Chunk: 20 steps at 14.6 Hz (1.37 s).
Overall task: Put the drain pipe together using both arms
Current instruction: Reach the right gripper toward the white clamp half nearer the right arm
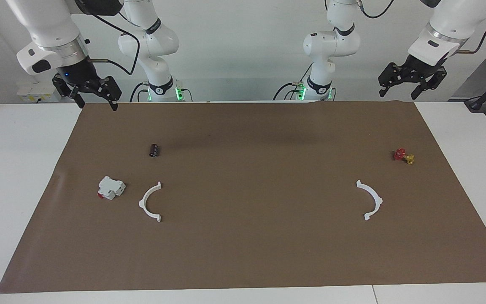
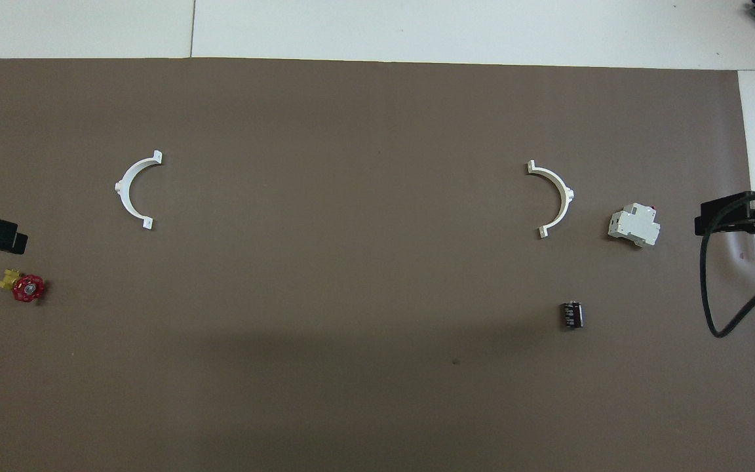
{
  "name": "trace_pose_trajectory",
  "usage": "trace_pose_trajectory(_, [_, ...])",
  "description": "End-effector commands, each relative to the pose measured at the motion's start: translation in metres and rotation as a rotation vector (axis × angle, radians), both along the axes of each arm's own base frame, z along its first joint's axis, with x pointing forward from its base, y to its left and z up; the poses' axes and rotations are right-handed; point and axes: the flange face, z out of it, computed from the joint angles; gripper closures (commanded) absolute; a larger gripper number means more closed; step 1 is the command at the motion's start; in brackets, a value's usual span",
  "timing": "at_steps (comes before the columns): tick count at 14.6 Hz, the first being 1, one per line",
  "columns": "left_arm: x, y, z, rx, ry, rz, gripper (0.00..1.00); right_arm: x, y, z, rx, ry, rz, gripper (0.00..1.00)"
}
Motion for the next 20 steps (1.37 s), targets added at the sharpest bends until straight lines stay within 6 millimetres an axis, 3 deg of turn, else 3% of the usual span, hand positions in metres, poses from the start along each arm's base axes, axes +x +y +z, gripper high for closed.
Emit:
trace_pose_trajectory(1, [-0.009, 0.003, 0.000, 0.016, -0.001, 0.007, 0.00, 0.001, -0.002, 0.002, -0.003, -0.004, -0.004, 0.00])
trace_pose_trajectory(8, [-0.009, 0.003, 0.000, 0.016, -0.001, 0.007, 0.00, 0.004, 0.000, 0.000, -0.006, -0.021, -0.010, 0.00])
trace_pose_trajectory(12, [-0.009, 0.003, 0.000, 0.016, -0.001, 0.007, 0.00, 0.025, 0.001, -0.022, -0.008, -0.048, 0.028, 0.00])
trace_pose_trajectory(15, [-0.009, 0.003, 0.000, 0.016, 0.000, 0.007, 0.00, 0.062, 0.008, -0.071, 0.019, -0.102, 0.052, 0.00])
trace_pose_trajectory(20, [-0.009, 0.003, 0.000, 0.016, 0.000, 0.007, 0.00, 0.118, 0.018, -0.193, 0.025, -0.171, 0.139, 0.00])
